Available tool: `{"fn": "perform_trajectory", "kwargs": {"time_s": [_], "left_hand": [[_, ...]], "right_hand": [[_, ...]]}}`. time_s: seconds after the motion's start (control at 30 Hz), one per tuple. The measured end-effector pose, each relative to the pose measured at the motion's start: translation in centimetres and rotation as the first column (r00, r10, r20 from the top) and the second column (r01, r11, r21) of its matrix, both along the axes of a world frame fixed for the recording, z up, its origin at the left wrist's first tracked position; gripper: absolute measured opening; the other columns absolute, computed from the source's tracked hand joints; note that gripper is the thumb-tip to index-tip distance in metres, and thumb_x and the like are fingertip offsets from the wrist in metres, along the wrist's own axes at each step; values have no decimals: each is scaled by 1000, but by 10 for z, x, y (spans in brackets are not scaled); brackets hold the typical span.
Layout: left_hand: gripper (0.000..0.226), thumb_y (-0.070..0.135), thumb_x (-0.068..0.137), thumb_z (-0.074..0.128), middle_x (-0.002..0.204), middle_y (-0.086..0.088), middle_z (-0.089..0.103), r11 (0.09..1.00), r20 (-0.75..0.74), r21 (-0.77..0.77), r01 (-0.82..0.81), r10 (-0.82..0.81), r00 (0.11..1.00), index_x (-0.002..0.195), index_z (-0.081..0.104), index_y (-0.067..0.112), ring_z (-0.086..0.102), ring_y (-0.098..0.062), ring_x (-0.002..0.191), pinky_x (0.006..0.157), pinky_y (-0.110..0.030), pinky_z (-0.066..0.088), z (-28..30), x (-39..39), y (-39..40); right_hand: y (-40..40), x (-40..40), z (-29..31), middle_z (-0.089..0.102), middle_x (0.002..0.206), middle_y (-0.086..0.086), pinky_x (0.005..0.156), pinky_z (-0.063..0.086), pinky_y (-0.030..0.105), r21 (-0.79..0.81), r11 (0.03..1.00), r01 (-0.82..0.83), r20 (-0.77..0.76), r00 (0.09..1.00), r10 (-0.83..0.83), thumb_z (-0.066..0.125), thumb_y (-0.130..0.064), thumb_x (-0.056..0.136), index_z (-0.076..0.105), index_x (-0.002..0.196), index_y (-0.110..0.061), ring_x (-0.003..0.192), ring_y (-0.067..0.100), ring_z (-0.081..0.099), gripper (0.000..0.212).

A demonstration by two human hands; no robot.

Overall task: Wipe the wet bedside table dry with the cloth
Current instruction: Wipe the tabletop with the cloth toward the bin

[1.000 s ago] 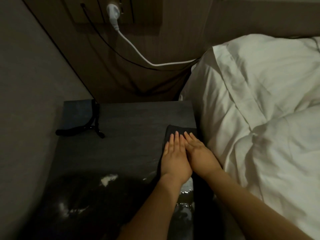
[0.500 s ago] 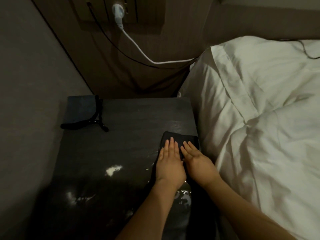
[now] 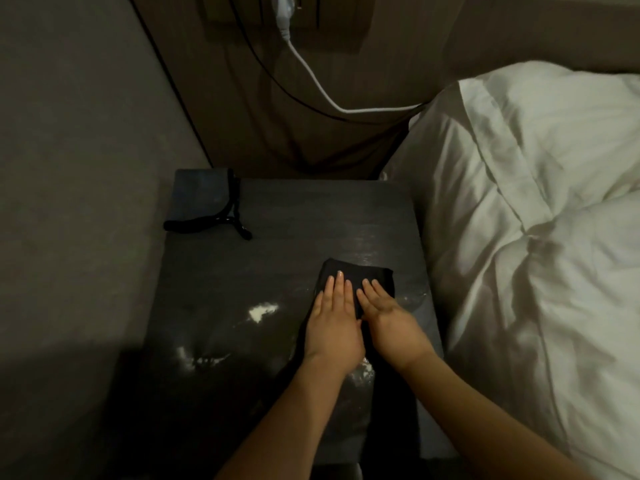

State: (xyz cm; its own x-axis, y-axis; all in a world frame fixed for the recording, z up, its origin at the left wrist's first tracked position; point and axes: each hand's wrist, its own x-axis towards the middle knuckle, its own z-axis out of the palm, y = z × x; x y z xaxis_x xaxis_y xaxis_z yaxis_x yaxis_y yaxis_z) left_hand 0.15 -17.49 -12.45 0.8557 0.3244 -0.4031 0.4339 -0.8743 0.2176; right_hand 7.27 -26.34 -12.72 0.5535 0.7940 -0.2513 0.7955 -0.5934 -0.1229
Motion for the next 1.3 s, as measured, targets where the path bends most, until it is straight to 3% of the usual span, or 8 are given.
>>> {"fn": "perform_trajectory", "kwargs": {"time_s": [0.07,0.2,0.3,0.33,0.4,0.73,1.1,1.3], "left_hand": [[65,31,101,23,157,-13,-21,1000,-9,2,-5,5,1000,148,-12,3,-17,-24,146,119,-35,-6,0,-8,6],[65,31,101,23,157,-13,-21,1000,-6,11,-25,25,1000,148,-12,3,-18,-24,146,120,-35,-5,0,-22,21],[64,31,101,23,157,-13,-20,999,-1,7,-45,45,999,148,-11,4,-17,-23,146,119,-34,-5,1,-34,32],[64,31,101,22,157,-13,-20,999,1,7,-51,51,999,148,-11,4,-16,-23,146,119,-34,-5,1,-38,36],[64,31,101,22,157,-13,-19,998,4,11,-62,62,998,148,-11,4,-16,-23,146,119,-34,-4,2,-46,45],[65,32,100,24,157,-11,-20,989,27,-1,-146,146,989,149,-9,6,-16,-21,146,117,-33,-6,0,-85,80],[65,30,100,25,157,-11,-20,976,43,7,-219,218,975,149,-10,6,-16,-21,146,117,-31,-7,-2,-121,114],[81,31,92,40,157,-11,-22,968,28,2,-249,249,968,148,-14,7,-18,-20,146,116,-31,-9,-7,-133,126]], "right_hand": [[8,-8,0,72,102,17,85,47,36,8,1000,-27,30,999,27,92,-17,38,71,97,1,97,28,69,65],[21,-22,-4,69,110,19,89,46,40,-7,999,-49,31,998,49,89,-20,43,67,104,3,107,29,63,69],[35,-31,8,33,147,19,109,10,34,-2,999,-54,-72,996,54,61,-18,85,36,136,1,140,28,24,61],[40,-34,9,17,154,14,109,-2,27,2,997,-80,-86,993,80,46,-19,93,22,142,-3,144,24,11,57],[49,-41,10,5,157,8,106,-9,22,10,996,-93,-104,990,94,35,-21,98,12,146,-8,146,20,1,55],[90,-73,9,4,158,11,108,-10,25,-21,989,-149,-133,980,145,30,-25,99,9,146,-8,146,22,0,54],[131,-103,8,7,158,11,119,6,31,9,986,-168,-224,961,166,35,-24,98,11,146,-8,146,22,2,56],[151,-117,11,13,157,12,118,16,36,-1,985,-171,-195,967,167,31,-19,99,14,146,-9,145,25,11,51]]}}
